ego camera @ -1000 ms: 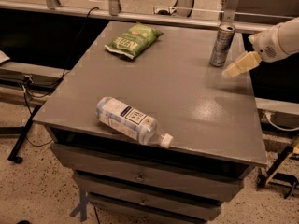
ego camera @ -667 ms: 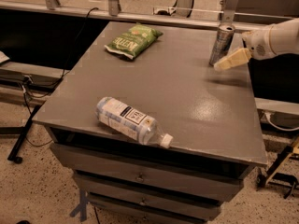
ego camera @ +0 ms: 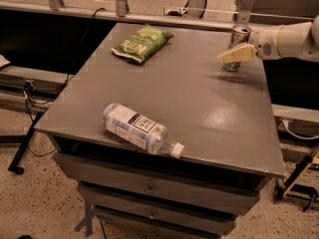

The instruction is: Move redbull can near blue plastic bottle

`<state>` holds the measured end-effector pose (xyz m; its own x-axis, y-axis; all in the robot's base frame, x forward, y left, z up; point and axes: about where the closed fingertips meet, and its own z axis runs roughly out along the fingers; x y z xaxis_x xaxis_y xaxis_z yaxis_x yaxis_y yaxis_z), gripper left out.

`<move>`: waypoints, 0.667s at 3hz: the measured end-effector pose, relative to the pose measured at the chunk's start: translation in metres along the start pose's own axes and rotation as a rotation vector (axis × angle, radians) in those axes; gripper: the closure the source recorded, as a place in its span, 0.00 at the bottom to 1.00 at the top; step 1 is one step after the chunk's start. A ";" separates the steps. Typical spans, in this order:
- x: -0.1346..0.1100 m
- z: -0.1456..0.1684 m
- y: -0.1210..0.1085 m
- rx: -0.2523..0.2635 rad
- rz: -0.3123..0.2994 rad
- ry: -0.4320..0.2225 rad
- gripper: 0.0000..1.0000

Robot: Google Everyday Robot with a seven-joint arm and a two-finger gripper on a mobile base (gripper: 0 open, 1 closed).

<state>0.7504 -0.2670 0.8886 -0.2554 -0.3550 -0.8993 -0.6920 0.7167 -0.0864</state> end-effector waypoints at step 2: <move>-0.027 -0.026 0.022 -0.021 0.006 -0.086 0.62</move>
Offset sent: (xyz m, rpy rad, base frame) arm -0.0651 0.0213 0.0816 0.0940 -0.1257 0.0682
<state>0.7243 -0.2575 0.9220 -0.2009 -0.2975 -0.9334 -0.7050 0.7055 -0.0731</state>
